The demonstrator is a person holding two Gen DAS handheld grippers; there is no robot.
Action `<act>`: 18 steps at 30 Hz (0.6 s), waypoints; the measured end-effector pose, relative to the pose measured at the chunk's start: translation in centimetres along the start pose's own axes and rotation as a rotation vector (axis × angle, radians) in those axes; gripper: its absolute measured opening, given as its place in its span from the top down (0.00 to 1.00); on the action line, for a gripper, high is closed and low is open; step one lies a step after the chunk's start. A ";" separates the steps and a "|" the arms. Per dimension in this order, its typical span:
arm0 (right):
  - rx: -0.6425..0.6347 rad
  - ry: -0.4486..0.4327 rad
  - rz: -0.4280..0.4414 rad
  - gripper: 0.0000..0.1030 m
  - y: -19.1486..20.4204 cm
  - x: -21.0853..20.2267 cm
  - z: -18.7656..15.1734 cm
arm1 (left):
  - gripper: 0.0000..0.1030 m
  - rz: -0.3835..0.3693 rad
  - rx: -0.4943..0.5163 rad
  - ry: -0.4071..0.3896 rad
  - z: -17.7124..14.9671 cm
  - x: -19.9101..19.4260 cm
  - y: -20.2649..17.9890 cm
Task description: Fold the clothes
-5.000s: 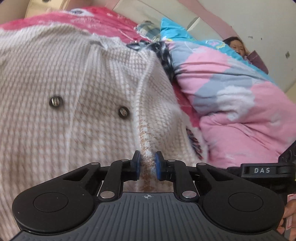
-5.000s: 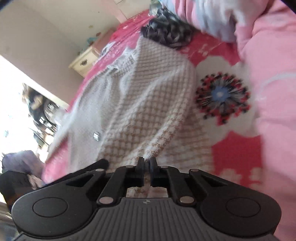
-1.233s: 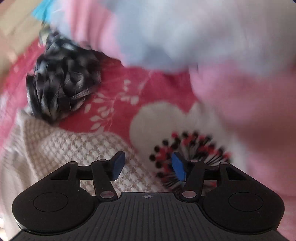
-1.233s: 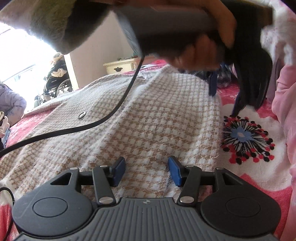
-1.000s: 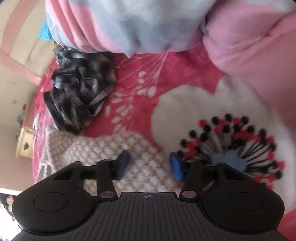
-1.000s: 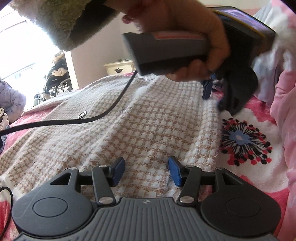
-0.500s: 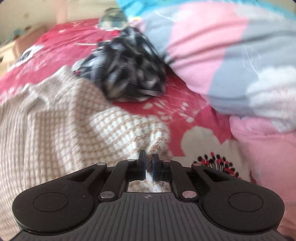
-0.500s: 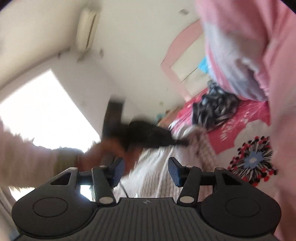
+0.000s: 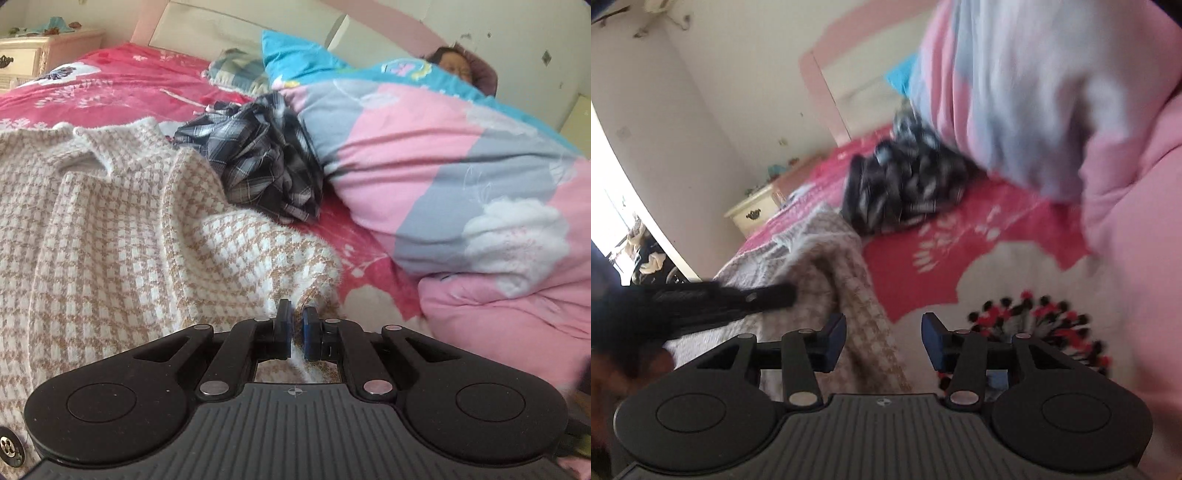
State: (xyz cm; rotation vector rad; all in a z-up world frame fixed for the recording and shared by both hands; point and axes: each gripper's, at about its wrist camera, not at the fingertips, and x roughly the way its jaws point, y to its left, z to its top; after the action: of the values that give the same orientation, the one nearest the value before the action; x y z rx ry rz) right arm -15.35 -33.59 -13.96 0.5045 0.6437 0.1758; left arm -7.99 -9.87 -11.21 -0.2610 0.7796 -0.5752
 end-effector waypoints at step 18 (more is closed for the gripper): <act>-0.226 0.272 -0.053 0.93 0.0 8.2 6.6 | 0.97 -0.058 0.027 -0.092 -0.7 -0.7 0.2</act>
State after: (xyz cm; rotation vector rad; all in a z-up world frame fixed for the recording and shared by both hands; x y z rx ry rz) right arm -4.83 -33.65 -13.78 0.2462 0.8900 0.2665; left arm -8.79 -9.32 -11.37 -0.2838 0.6768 -0.6233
